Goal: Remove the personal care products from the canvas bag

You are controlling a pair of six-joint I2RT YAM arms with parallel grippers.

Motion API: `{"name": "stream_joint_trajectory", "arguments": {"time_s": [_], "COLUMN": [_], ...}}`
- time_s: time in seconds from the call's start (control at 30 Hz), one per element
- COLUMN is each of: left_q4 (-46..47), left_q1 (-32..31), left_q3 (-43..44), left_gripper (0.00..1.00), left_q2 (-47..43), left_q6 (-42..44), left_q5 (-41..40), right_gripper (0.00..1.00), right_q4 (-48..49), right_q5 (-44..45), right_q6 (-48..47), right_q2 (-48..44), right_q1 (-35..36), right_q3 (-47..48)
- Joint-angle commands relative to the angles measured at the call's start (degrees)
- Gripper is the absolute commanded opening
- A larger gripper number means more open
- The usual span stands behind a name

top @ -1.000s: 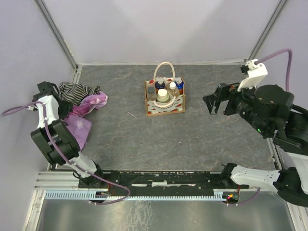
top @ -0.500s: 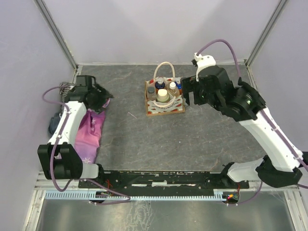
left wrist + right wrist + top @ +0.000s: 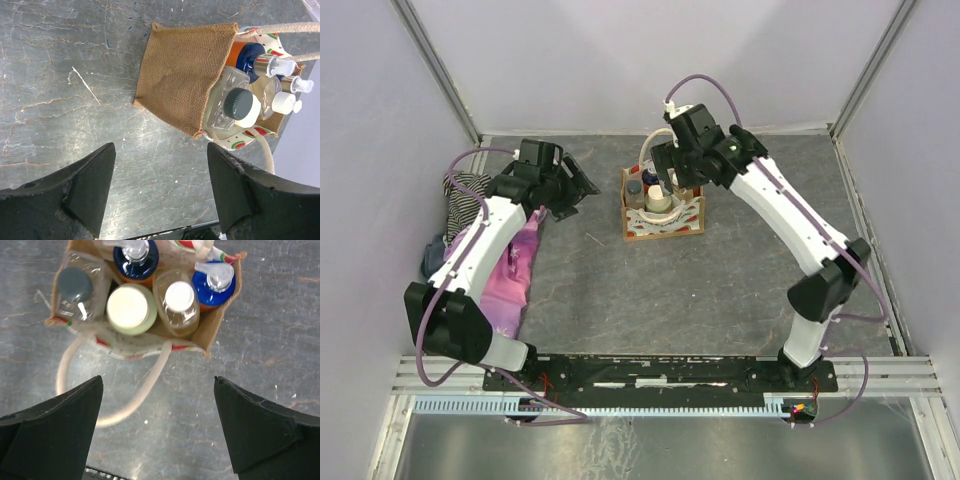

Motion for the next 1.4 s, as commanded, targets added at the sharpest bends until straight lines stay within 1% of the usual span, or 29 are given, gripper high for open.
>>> {"name": "stream_joint_trajectory", "arguments": {"time_s": [0.0,0.1,0.2,0.37,0.5,0.57,0.67,0.77,0.87,0.93,1.03,1.1,1.13,1.2,1.23,1.27,1.3,1.37], "left_q4": [0.9,3.7,5.6,5.7,6.5,6.5,6.1,4.9,4.3,4.3,4.3,4.2,4.2,4.2,4.2,4.1,3.5,2.0], "left_q1": [-0.3,-0.7,-2.3,-5.8,-8.8,-11.1,-13.6,-15.4,-16.7,-17.9,-19.4,-20.1,-20.7,-21.3,-21.6,-21.9,-22.2,-22.5], "left_q3": [1.8,3.1,6.1,11.0,12.8,13.2,12.5,12.2,11.4,10.4,8.6,7.7,7.4,7.4,7.4,7.7,8.0,8.2], "left_gripper": [0.81,0.82,0.82,0.82,0.81,0.81,0.80,0.78,0.74,0.70,0.68,0.65,0.62,0.49,0.36,0.18,0.05,0.03], "left_q2": [0.6,1.7,4.4,8.7,10.8,11.4,12.1,13.0,12.6,11.7,11.4,11.6,11.7,12.4,12.7,13.0,13.1,12.0], "left_q6": [3.2,4.2,4.8,5.6,6.8,7.7,8.1,8.3,8.0,7.4,6.2,5.3,5.0,4.6,4.4,4.3,4.2,4.0], "left_q5": [-0.2,1.7,2.5,2.3,3.0,2.7,1.6,0.7,0.6,0.6,1.2,1.2,1.0,1.9,2.7,3.4,3.4,2.0], "right_gripper": [1.00,1.00,0.99,0.95,0.93,0.93,0.93,0.92,0.92,0.92,0.93,0.93,0.93,0.93,0.93,0.93,0.93,0.92], "right_q4": [6.2,7.8,11.8,15.1,14.1,14.3,16.8,16.7,17.9,18.7,18.4,18.3,18.2,18.1,18.1,18.0,17.9,17.7], "right_q5": [-1.7,-3.2,-6.3,-11.0,-12.9,-13.3,-13.0,-12.5,-12.1,-11.5,-10.7,-10.3,-10.2,-10.3,-10.4,-10.5,-10.4,-10.5], "right_q6": [-4.5,-5.6,-5.9,-6.5,-6.6,-5.8,-5.3,-5.7,-5.7,-5.5,-5.3,-5.2,-5.1,-5.0,-5.0,-4.9,-4.9,-4.7], "right_q2": [4.6,7.4,8.3,11.1,12.9,12.2,9.2,7.6,4.7,3.0,1.8,1.3,1.2,1.2,1.3,1.5,1.6,1.8], "right_q1": [-2.9,-4.7,-6.4,-8.1,-8.2,-8.3,-8.3,-8.2,-8.2,-8.3,-8.2,-8.2,-8.3,-8.2,-8.2,-8.2,-8.3,-8.3], "right_q3": [2.4,1.8,-0.9,-1.5,-0.4,-2.3,-7.6,-10.0,-13.4,-15.3,-15.8,-15.8,-15.7,-15.5,-15.3,-15.1,-15.0,-14.7]}}
